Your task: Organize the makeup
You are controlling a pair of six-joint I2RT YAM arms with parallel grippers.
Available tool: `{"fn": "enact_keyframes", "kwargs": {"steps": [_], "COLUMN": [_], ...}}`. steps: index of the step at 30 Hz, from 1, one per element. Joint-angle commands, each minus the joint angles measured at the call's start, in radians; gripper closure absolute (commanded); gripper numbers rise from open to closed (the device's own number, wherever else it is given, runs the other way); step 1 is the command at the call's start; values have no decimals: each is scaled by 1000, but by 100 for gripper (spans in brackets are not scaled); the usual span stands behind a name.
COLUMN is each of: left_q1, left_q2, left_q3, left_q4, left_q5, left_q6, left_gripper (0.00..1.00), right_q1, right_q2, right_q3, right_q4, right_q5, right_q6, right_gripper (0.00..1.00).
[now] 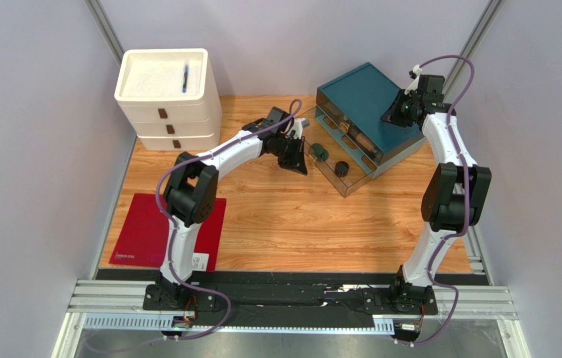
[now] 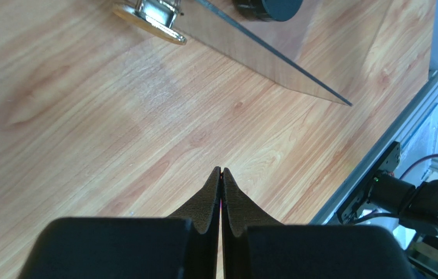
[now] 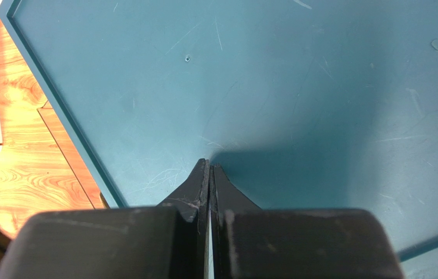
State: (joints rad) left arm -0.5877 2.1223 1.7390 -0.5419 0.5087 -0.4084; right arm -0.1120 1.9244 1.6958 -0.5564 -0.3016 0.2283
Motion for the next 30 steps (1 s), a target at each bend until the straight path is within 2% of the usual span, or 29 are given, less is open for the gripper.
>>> {"fn": "enact_keyframes", "kwargs": {"steps": [1, 8, 13, 18, 23, 26, 30], "left_q1": [-11, -14, -37, -57, -90, -112, -115], "left_q2": [54, 177, 290, 369, 507, 588, 666], "left_q3": [-1, 125, 263, 300, 479, 566, 700], "left_q4": [97, 186, 160, 342, 462, 566, 577], "left_q5": [47, 74, 2, -16, 21, -6, -12], "left_q6": [-78, -254, -374, -654, -879, -992, -1066], "left_gripper": [100, 100, 100, 100, 100, 100, 100], "right_q1": [9, 9, 9, 9, 9, 8, 9], "right_q2": [117, 116, 119, 116, 117, 116, 116], "right_q3": [-90, -90, -84, -88, -90, -93, -96], "right_q4": [-310, -313, -316, -315, -313, -312, -310], "right_q5": [61, 62, 59, 61, 56, 55, 53], "right_q6": [-37, -40, -40, -40, -40, -38, -38], "right_gripper": [100, 100, 100, 100, 100, 100, 100]}}
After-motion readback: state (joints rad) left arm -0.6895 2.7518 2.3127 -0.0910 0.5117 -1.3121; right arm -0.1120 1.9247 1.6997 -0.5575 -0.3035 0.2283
